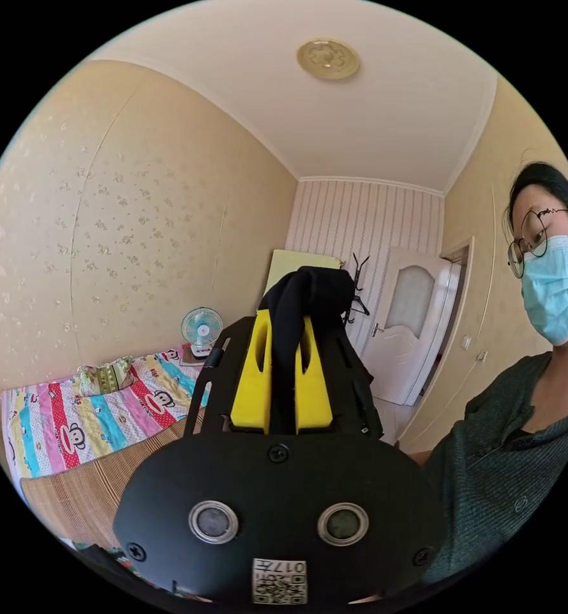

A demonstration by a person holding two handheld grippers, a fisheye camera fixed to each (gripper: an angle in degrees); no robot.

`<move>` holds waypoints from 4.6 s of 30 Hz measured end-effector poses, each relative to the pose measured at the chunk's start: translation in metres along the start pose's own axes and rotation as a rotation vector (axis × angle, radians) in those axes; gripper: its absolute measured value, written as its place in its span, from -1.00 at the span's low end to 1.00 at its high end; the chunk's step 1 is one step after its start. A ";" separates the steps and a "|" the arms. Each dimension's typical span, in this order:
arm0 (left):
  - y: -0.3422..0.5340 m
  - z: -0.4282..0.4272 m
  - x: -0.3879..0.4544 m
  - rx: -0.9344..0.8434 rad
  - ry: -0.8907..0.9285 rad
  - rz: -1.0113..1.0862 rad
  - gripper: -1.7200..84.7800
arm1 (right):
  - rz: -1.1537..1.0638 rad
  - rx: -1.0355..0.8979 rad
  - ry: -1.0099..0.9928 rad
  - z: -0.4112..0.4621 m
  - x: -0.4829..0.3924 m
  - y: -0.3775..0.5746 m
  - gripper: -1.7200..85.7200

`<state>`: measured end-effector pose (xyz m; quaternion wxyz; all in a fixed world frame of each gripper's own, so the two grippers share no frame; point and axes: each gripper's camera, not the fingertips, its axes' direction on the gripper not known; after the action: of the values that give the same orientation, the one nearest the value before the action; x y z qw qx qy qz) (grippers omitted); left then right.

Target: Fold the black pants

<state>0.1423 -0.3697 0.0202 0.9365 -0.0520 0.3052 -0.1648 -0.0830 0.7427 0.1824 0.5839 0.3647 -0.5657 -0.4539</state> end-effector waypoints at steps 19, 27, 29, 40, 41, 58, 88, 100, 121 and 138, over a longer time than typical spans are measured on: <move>-0.077 -0.150 -0.036 0.171 -0.126 0.010 -0.81 | -0.052 0.639 -0.286 -0.284 0.037 -0.193 -0.86; -0.175 -0.169 -0.069 0.270 -0.181 0.157 -0.80 | -0.241 0.587 -0.141 -0.395 0.001 -0.281 -0.88; -0.184 -0.158 -0.097 0.251 -0.172 0.106 -0.80 | -0.213 0.541 -0.094 -0.398 0.012 -0.291 -0.88; -0.278 0.047 -0.450 -0.113 -0.316 -0.258 -0.79 | 0.216 -0.024 -0.010 -0.224 0.316 -0.408 -0.86; -0.300 0.074 -0.502 -0.114 -0.420 -0.251 -0.77 | 0.309 -0.032 -0.045 -0.199 0.375 -0.432 -0.86; 0.111 0.197 -0.784 -1.287 -0.338 -0.904 -0.70 | 1.029 -0.693 -0.404 -0.097 0.503 -0.013 -0.94; 0.167 0.254 -0.893 -1.360 -0.167 -1.008 -0.95 | 1.738 -0.477 -0.425 -0.465 0.553 0.151 -0.95; 0.139 0.378 -0.946 -1.351 -0.247 -0.847 -0.75 | 1.711 -0.516 -0.511 -0.561 0.611 0.128 -0.95; 0.187 0.469 -0.852 -1.720 -0.239 -0.802 -0.98 | 1.316 -1.150 -0.383 -0.553 0.710 0.099 -0.89; 0.240 0.367 -0.766 -1.513 -0.294 -1.449 -0.98 | 1.055 -1.352 -0.199 -0.479 0.723 0.125 -0.79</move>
<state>-0.1569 0.1157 0.6937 0.3656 -0.8112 0.1082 -0.4434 0.3688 0.0599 0.4933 0.7577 -0.4130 -0.3183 -0.3924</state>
